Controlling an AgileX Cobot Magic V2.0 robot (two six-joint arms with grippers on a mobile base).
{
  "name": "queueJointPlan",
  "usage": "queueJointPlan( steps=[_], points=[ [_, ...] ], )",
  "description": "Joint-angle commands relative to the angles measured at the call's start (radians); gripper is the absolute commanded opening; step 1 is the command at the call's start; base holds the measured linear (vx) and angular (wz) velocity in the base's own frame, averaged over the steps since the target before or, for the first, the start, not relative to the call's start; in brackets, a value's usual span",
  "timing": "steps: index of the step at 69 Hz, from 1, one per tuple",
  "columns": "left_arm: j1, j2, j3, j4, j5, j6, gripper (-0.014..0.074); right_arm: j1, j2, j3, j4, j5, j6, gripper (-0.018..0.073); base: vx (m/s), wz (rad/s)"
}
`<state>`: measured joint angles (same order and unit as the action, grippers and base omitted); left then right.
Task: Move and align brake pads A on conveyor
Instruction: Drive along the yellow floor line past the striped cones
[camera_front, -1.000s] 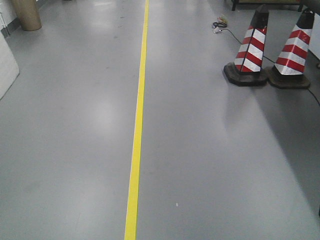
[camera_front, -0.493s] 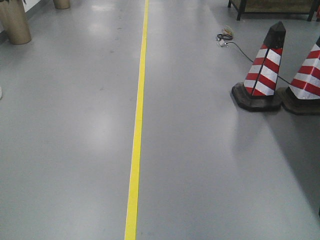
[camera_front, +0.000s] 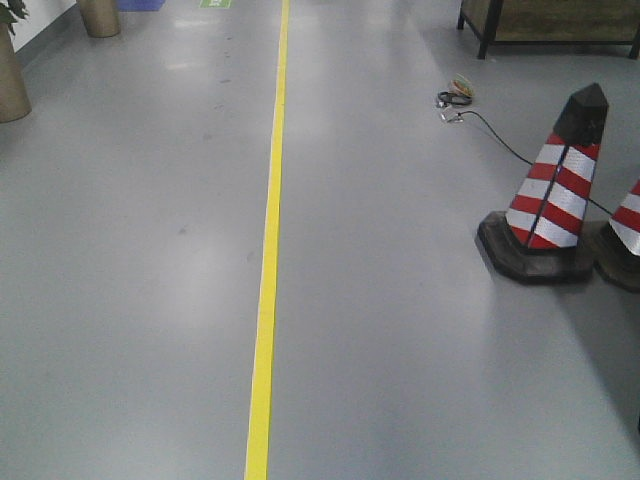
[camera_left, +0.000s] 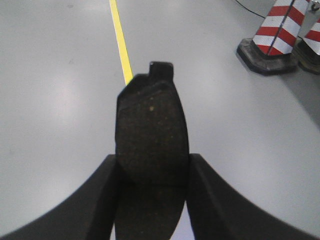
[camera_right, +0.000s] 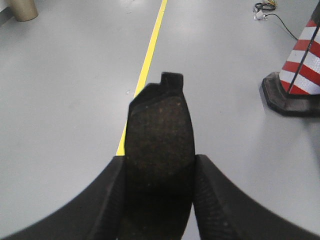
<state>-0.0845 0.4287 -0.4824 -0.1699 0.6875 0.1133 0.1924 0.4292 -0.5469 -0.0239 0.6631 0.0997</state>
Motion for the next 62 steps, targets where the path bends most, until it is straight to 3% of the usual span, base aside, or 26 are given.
queueJointPlan(
  steps=[1,62],
  points=[
    [-0.006,0.005,-0.028,-0.016,-0.085,-0.008,-0.0006,-0.003,0.005,-0.029,-0.008,-0.095,0.0,-0.0007,0.74,0.0],
    [-0.006,0.005,-0.028,-0.016,-0.086,-0.008,-0.0006,-0.003,0.005,-0.029,-0.008,-0.095,0.0,-0.0007,0.66,-0.03]
  ],
)
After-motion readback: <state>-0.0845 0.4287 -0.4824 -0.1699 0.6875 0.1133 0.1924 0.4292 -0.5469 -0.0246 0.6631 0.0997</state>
